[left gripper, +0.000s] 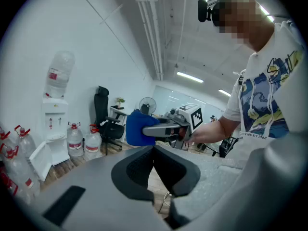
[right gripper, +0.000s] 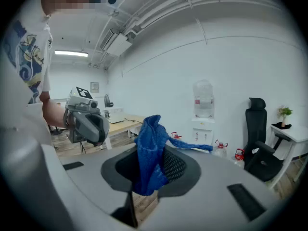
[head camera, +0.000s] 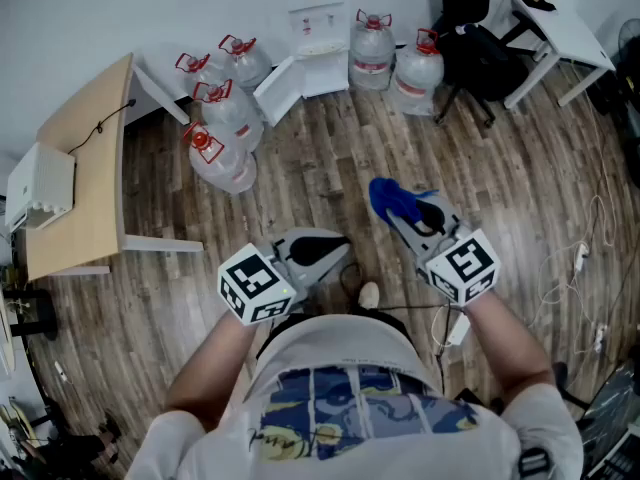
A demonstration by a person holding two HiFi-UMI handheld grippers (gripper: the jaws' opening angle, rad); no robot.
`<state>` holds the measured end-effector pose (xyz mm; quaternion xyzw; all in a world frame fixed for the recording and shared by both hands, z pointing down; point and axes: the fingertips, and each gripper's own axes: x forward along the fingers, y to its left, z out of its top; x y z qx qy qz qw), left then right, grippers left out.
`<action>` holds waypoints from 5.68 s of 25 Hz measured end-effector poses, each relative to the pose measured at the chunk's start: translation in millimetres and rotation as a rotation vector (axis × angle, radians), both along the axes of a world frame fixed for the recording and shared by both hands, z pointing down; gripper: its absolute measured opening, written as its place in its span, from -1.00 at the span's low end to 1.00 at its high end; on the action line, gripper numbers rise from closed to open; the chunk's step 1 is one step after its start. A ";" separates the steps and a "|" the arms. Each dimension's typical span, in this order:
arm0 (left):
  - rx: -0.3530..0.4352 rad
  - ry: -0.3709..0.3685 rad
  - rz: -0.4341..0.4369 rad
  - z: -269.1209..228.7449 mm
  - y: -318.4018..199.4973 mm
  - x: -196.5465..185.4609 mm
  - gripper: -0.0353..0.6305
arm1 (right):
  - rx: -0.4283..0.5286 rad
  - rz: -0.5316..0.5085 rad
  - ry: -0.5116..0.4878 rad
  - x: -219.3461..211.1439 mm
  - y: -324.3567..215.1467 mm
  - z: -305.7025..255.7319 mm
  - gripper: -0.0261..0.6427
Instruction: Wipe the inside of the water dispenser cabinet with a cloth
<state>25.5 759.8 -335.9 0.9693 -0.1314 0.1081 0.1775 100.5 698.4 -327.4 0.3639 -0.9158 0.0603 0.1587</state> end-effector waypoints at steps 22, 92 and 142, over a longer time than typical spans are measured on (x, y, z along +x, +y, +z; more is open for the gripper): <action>-0.054 0.058 0.162 10.4 -26.4 -155.3 -0.88 | -0.044 0.215 -0.028 -184.8 -56.9 20.2 -0.67; -0.081 0.127 0.097 559.5 -706.2 58.7 -0.88 | -0.065 0.180 0.151 -112.1 -887.1 743.5 -0.67; -0.046 0.077 0.149 654.9 -761.3 8.8 -0.88 | 0.006 0.863 -0.173 -51.9 -1025.1 868.7 -0.67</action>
